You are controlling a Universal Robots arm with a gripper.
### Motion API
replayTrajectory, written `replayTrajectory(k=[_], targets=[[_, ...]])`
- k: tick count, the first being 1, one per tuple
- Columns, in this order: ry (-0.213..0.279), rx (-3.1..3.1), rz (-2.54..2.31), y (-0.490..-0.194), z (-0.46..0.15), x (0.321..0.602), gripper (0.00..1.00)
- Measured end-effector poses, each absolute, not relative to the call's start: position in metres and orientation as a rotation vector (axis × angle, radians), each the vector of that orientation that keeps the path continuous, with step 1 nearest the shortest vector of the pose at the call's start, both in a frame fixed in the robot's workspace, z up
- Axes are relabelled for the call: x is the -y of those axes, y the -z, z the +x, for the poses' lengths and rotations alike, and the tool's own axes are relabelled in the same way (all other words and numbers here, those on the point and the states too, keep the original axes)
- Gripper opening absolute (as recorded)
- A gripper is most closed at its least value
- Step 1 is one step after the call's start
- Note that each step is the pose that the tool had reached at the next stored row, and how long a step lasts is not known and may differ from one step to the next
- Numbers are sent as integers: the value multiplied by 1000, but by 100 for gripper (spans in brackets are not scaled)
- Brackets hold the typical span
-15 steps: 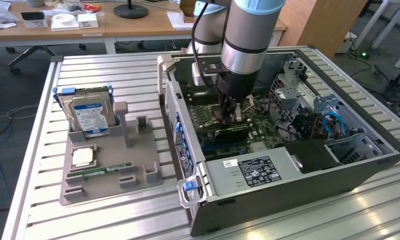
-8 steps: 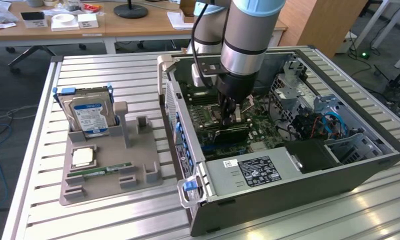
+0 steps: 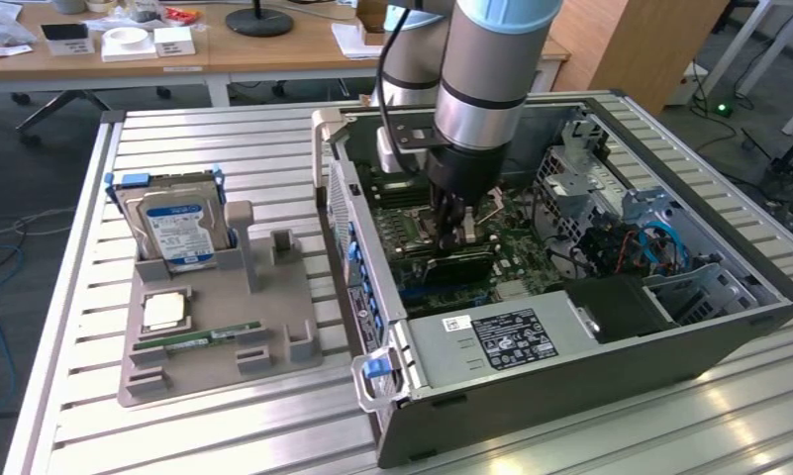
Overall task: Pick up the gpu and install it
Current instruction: 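Press down on the gpu until it lock into place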
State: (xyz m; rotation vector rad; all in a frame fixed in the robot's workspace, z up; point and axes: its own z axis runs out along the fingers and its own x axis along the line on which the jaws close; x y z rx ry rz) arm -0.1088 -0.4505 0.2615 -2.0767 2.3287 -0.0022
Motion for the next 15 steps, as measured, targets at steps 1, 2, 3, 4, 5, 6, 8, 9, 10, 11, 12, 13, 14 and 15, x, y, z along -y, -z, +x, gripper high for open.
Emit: replayTrajectory(k=[1, 2, 3, 4, 5, 6, 8, 9, 10, 11, 12, 13, 14, 15], targets=[[2, -2328, -2076, -261, -109, 451, 11], [2, -2328, -2076, -261, -109, 450, 11], [1, -2328, -2076, -261, -109, 450, 11], [1, -2328, -2076, -261, -109, 450, 11], [2, -2328, -2076, -261, -109, 450, 11], [2, -2328, -2075, -261, -109, 450, 11], [3, -2327, -2075, -259, -111, 450, 11], [4, -2327, -2075, -259, -111, 450, 11], [4, -2327, -2075, -259, -112, 450, 11], [4, -2326, -2075, -259, -112, 450, 11], [4, -2326, -2075, -259, -112, 450, 11], [4, -2326, -2075, -259, -112, 450, 11], [4, -2326, -2075, -258, -112, 450, 11], [4, -2326, -2075, -259, -112, 450, 11]])
